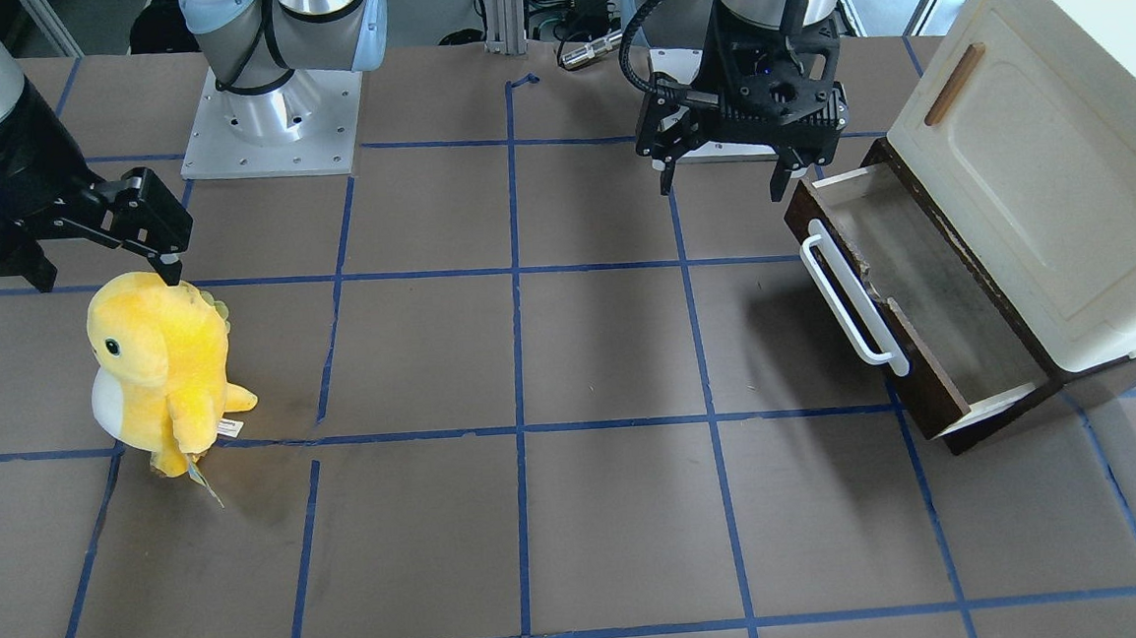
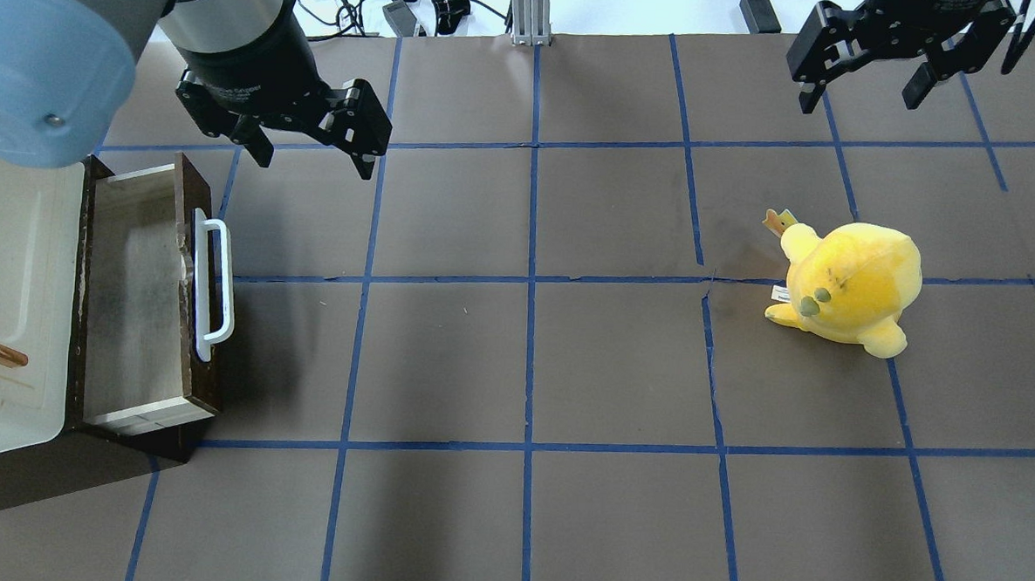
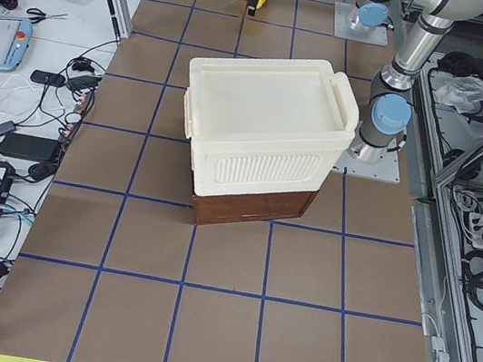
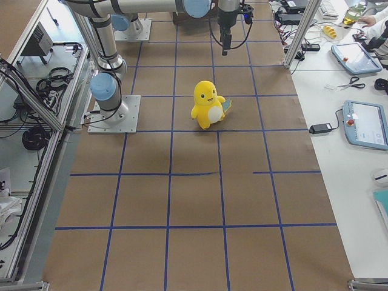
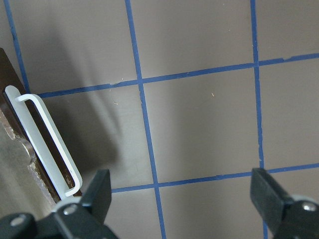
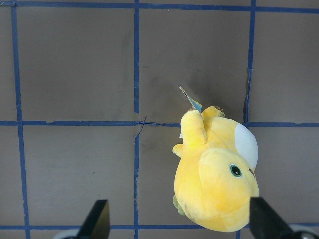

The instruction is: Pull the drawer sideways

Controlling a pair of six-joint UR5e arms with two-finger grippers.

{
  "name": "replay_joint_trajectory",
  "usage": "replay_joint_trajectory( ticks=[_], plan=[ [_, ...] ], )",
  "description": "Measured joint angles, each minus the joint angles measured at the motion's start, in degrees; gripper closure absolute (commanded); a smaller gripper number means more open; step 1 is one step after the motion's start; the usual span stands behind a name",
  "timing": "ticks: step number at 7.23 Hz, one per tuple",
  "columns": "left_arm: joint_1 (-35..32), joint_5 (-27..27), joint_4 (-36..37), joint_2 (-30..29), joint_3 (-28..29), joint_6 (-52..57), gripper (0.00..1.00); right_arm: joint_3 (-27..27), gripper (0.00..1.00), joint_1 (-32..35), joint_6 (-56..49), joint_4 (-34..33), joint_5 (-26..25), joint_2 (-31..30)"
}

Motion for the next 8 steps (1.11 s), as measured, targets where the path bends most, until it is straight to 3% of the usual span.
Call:
replay_joint_trajectory(
  ticks=[8],
  plan=[
    [1.25,-0.98,-3.31,-0.22,1.7,0.02,0.0,0.0,0.0,0.0,0.0,0.0,0.0,0.0]
  ],
)
